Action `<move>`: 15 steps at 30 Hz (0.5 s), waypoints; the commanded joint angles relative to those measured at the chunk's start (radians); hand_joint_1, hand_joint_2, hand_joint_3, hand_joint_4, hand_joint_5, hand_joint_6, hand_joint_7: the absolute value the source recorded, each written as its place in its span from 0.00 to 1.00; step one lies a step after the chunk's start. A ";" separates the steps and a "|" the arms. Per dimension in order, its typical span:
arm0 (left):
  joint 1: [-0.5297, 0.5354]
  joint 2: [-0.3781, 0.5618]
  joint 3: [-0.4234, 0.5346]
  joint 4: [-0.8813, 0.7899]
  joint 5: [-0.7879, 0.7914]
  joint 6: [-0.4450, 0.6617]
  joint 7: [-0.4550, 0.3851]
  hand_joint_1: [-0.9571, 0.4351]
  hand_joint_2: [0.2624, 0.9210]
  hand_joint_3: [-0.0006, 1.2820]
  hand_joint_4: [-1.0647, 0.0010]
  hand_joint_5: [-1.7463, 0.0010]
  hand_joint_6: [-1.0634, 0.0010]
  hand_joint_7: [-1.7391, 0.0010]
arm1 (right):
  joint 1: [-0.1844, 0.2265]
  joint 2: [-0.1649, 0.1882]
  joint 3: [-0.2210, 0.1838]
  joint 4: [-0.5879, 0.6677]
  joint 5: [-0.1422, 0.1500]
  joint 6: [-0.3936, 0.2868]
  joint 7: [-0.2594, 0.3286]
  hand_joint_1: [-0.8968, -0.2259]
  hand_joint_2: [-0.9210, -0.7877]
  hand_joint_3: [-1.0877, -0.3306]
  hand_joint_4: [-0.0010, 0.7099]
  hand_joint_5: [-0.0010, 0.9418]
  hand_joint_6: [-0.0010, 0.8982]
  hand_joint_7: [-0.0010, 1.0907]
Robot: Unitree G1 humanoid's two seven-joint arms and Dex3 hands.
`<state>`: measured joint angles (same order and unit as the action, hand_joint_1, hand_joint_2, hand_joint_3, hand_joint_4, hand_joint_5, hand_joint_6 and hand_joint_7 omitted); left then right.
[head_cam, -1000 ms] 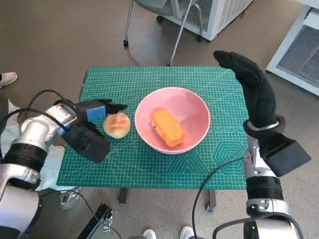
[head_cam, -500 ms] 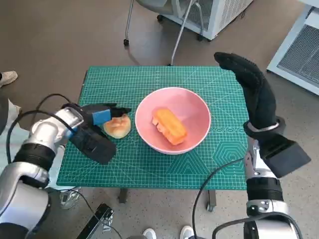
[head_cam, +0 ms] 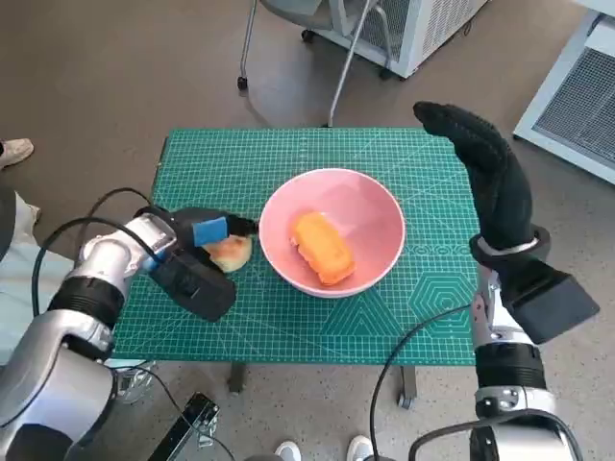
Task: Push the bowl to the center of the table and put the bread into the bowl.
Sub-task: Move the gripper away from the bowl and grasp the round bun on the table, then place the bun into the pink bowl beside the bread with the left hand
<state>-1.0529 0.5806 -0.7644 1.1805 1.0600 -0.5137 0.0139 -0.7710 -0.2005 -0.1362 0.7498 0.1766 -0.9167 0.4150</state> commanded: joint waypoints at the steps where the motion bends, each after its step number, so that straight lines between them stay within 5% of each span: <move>1: -0.020 0.005 -0.029 0.024 0.020 -0.016 0.032 0.64 0.99 0.12 0.47 0.52 0.43 0.35 | 0.026 0.001 -0.002 0.005 0.006 0.013 -0.002 0.44 0.00 0.41 0.43 0.01 0.00 0.61; 5: -0.034 0.012 -0.038 0.040 0.016 -0.014 0.047 0.68 1.00 0.08 0.41 0.38 0.42 0.30 | 0.029 0.002 -0.002 0.000 0.002 0.015 -0.008 0.43 0.00 0.41 0.43 0.01 0.00 0.61; 15: -0.119 0.063 0.051 0.019 -0.085 -0.022 -0.037 0.69 1.00 0.05 0.37 0.32 0.37 0.35 | 0.030 0.001 -0.002 -0.004 -0.003 0.017 -0.015 0.42 0.00 0.41 0.42 0.00 0.00 0.61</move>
<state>-1.1095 0.6055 -0.7516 1.2134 1.0134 -0.5303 0.0019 -0.7656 -0.1984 -0.1367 0.7454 0.1751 -0.9123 0.4084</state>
